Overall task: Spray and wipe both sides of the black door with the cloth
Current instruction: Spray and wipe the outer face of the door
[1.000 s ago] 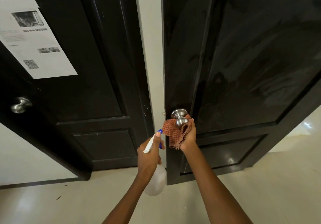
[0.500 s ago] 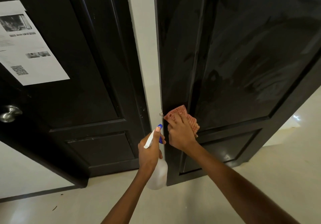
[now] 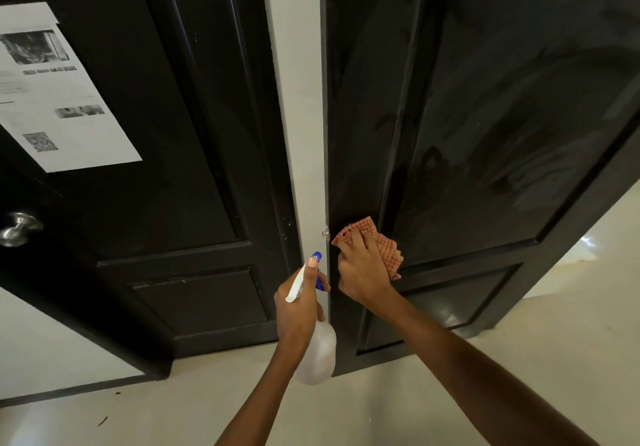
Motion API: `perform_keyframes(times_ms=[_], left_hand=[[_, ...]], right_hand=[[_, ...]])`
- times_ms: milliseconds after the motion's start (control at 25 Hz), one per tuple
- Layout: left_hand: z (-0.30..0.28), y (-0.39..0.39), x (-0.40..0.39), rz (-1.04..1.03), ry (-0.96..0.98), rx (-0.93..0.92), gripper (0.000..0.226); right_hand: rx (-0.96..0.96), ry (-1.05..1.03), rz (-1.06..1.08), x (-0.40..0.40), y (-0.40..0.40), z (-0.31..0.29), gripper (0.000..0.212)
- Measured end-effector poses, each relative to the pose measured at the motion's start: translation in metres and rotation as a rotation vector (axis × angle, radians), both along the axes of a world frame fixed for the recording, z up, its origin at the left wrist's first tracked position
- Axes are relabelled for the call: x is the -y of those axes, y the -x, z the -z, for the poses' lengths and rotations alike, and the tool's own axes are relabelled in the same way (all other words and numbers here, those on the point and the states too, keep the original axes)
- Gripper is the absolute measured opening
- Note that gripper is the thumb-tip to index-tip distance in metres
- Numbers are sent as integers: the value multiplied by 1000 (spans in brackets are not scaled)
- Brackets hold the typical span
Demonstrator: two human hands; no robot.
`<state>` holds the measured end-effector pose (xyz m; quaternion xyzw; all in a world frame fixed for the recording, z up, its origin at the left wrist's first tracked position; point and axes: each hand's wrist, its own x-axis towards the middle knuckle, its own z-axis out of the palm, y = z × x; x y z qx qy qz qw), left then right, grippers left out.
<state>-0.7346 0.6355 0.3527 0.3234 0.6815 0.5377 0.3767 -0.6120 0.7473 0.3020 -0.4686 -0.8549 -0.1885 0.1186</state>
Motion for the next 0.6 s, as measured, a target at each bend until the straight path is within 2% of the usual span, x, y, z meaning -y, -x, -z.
perform_keyframes(times_ms=[80, 200, 280, 440, 520, 600], left_hand=[[-2, -1, 0, 9, -12, -10, 55], [-1, -3, 2, 21, -47, -29, 63], [0, -3, 3, 34, -59, -39, 62], [-1, -3, 4, 66, -66, -52, 57], [-2, -3, 6, 74, -82, -59, 52], [-3, -3, 8, 88, -105, -72, 50]], right_hand=[[-7, 24, -26, -6, -5, 2, 32], [-316, 115, -17, -14, -14, 13, 39], [-714, 265, 97, -13, -18, 17, 39], [-1668, 677, 380, -4, 0, -3, 35], [-2092, 899, 423, 0, 5, -5, 44], [-2411, 1182, 372, 4, 5, -4, 49]])
